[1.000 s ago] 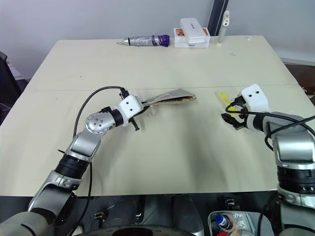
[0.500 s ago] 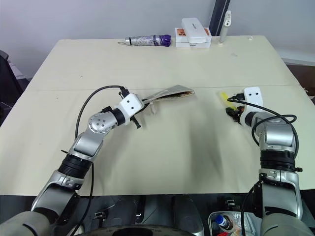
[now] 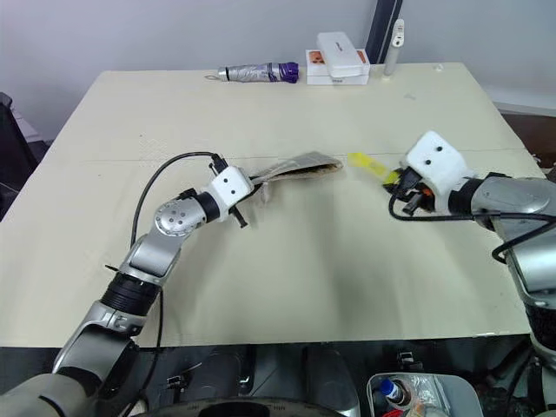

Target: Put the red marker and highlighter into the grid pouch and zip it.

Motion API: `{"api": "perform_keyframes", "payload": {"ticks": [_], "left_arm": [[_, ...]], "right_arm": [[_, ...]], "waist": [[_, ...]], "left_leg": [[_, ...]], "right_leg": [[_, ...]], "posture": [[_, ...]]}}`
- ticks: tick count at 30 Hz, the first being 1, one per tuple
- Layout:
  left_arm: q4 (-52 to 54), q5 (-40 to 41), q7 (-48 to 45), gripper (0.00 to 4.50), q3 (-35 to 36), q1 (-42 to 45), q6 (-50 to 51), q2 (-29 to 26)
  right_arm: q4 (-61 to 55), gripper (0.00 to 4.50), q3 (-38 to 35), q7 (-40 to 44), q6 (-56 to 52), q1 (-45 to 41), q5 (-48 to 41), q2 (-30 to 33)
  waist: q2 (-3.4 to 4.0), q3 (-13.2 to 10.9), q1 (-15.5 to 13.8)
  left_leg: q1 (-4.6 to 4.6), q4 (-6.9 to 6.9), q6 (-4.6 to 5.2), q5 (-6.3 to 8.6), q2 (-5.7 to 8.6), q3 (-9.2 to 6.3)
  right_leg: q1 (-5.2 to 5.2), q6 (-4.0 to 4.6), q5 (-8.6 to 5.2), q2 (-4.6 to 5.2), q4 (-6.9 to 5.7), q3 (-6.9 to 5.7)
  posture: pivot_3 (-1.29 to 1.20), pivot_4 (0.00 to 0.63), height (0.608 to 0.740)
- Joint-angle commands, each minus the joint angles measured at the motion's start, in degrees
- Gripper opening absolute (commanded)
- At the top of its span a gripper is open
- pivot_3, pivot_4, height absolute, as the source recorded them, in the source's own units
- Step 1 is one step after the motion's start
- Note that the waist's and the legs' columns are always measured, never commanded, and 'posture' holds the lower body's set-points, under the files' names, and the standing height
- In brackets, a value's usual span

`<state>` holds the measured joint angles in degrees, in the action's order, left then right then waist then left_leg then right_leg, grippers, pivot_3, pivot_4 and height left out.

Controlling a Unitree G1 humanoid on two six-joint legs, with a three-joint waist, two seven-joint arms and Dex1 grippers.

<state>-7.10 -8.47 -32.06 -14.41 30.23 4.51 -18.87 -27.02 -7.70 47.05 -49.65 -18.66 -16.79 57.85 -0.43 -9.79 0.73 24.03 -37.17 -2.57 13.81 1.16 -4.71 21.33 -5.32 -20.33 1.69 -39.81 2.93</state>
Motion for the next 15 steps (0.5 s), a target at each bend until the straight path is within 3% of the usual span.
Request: {"api": "perform_keyframes", "payload": {"ticks": [1, 15], "left_arm": [[0.5, 0.5, -0.1, 0.0, 0.6, 1.7, -1.7, 0.2], [3.4, 1.2, -1.7, 0.0, 0.4, 0.8, -3.2, 0.2]], "right_arm": [[-2.5, 0.87, -0.3, -0.6, -1.8, -0.4, -1.6, -0.3], [0.7, 0.87, 2.5, -2.5, -3.1, -2.7, -2.5, -2.2]], "waist": [[0.0, 0.0, -0.2], [0.0, 0.0, -0.1]], "left_leg": [[0.01, -0.01, 0.0, 0.0, 0.02, 0.02], [0.14, 0.02, 0.01, 0.01, 0.04, 0.0]], "right_leg": [[0.0, 0.0, 0.0, 0.03, 0.01, 0.0], [0.04, -0.01, 0.0, 0.06, 0.17, 0.0]], "posture": [[0.0, 0.15, 0.74], [0.0, 0.15, 0.74]]}}
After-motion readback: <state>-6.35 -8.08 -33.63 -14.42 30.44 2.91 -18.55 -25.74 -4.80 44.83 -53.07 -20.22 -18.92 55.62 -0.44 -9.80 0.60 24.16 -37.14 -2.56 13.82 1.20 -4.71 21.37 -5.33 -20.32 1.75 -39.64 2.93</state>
